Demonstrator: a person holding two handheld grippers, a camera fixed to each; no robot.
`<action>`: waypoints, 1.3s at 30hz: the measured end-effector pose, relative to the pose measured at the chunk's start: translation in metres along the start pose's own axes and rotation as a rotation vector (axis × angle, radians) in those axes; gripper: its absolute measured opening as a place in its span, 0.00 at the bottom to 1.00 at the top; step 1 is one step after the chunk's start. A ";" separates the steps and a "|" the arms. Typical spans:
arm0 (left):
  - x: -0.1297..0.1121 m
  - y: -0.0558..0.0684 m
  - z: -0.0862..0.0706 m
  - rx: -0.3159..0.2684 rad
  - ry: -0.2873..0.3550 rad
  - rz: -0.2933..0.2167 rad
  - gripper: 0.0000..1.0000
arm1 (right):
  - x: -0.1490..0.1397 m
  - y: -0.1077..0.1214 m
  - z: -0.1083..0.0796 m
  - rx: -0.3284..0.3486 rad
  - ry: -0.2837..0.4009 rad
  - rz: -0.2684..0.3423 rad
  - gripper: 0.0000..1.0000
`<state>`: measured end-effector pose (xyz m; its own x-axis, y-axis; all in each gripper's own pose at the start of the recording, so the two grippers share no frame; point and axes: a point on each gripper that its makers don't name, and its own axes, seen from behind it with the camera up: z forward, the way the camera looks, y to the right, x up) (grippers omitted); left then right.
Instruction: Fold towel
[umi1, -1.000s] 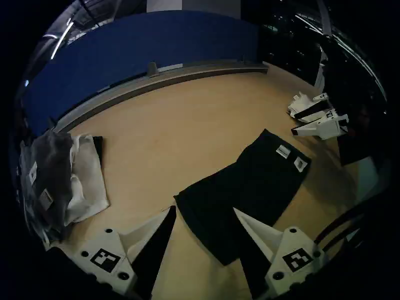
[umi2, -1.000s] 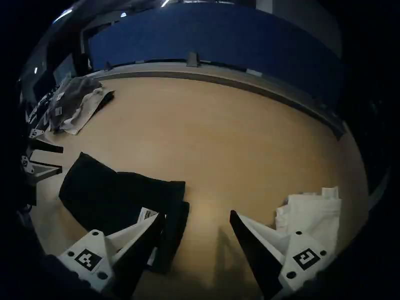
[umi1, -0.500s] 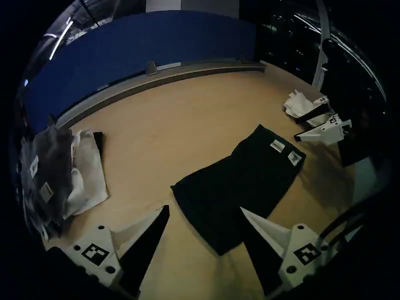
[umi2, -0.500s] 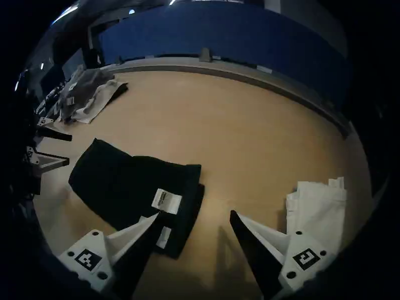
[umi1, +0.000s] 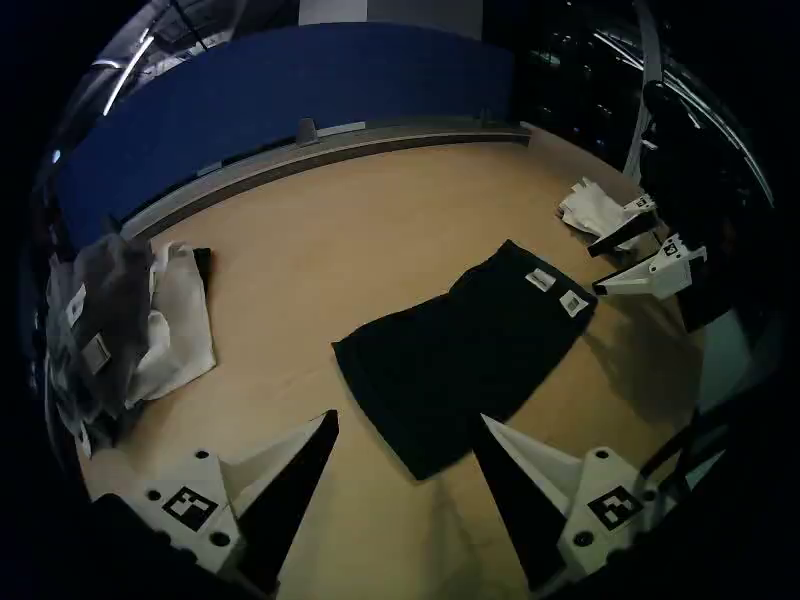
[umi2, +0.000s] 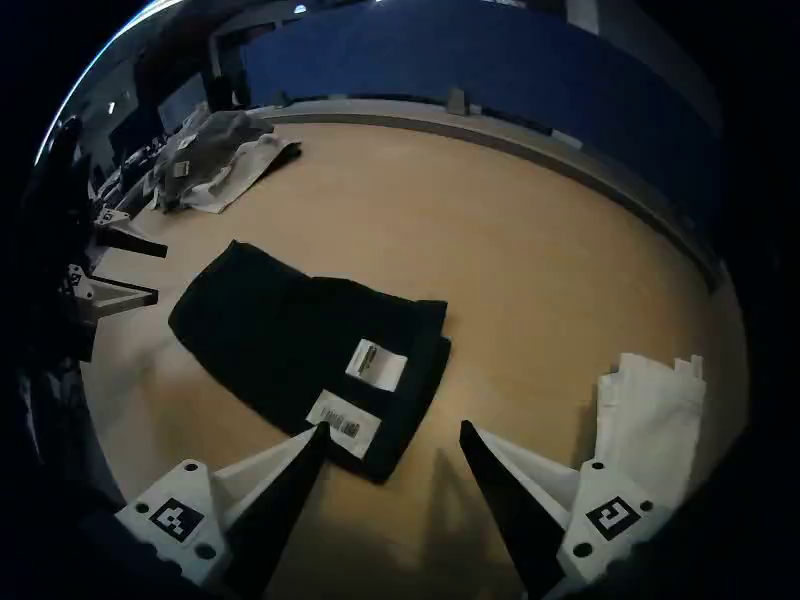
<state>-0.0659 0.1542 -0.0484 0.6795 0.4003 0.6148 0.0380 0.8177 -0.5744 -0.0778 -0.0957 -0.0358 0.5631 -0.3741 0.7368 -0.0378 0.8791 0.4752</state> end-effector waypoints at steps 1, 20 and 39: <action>-0.002 0.001 -0.002 0.000 -0.001 0.000 0.95 | -0.002 -0.002 -0.001 0.003 -0.003 -0.006 1.00; -0.026 0.015 -0.024 -0.010 -0.010 -0.014 0.95 | -0.026 -0.018 -0.007 0.030 -0.042 -0.090 0.98; -0.035 0.017 -0.031 -0.018 -0.013 -0.009 0.95 | -0.044 -0.017 0.012 0.064 -0.077 -0.101 0.40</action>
<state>-0.0667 0.1416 -0.0962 0.6696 0.3983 0.6269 0.0572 0.8139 -0.5782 -0.1117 -0.0979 -0.0707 0.5019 -0.4838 0.7170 -0.0381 0.8158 0.5771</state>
